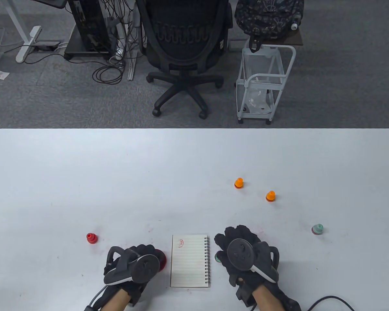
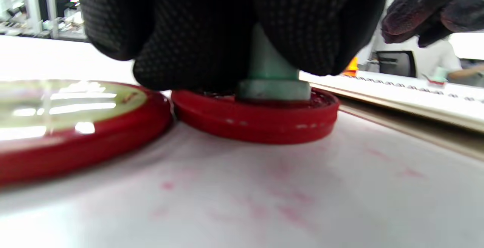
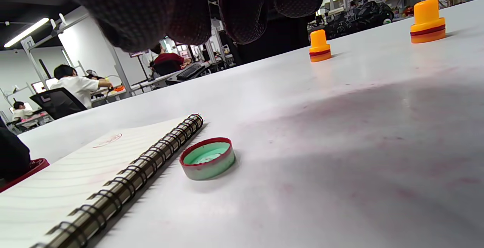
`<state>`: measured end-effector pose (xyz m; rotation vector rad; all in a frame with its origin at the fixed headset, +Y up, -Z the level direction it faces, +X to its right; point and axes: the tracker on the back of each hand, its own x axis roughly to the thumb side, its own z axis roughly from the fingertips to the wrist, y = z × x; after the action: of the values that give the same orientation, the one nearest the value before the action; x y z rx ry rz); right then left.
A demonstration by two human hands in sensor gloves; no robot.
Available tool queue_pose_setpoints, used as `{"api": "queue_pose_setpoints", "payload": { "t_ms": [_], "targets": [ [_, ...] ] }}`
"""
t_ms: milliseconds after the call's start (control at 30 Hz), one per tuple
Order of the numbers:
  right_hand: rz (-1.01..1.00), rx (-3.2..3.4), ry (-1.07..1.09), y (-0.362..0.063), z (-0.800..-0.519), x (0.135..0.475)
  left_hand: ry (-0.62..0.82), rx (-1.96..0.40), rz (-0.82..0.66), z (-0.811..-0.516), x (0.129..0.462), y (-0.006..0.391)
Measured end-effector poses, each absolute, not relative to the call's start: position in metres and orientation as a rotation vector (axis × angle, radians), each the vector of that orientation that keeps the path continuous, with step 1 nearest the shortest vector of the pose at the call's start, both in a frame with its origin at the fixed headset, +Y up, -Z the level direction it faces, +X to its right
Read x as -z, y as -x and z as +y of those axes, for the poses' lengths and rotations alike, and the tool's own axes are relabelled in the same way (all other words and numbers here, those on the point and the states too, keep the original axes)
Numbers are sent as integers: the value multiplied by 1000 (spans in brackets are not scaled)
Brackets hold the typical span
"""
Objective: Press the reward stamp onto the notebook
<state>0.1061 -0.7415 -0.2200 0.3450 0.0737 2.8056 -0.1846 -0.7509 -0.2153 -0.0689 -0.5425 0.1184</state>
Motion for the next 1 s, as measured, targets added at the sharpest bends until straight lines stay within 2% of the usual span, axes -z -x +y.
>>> {"api": "queue_pose_setpoints", "payload": {
  "t_ms": [133, 233, 433, 600, 1000],
  "targets": [
    [62, -2782, -335, -108, -741, 219, 127, -109, -503, -747, 221, 184],
    [61, -2775, -322, -109, -740, 219, -6, -191, -461, -731, 213, 185],
    [42, -2759, -319, -110, -737, 220, -50, -326, -548, -707, 224, 169],
    [41, -2752, -288, -114, -736, 220, -5, -403, -582, -716, 248, 142],
    [54, -2723, -274, -118, -734, 223, 43, -113, -692, -741, 270, 94]
  ]
}}
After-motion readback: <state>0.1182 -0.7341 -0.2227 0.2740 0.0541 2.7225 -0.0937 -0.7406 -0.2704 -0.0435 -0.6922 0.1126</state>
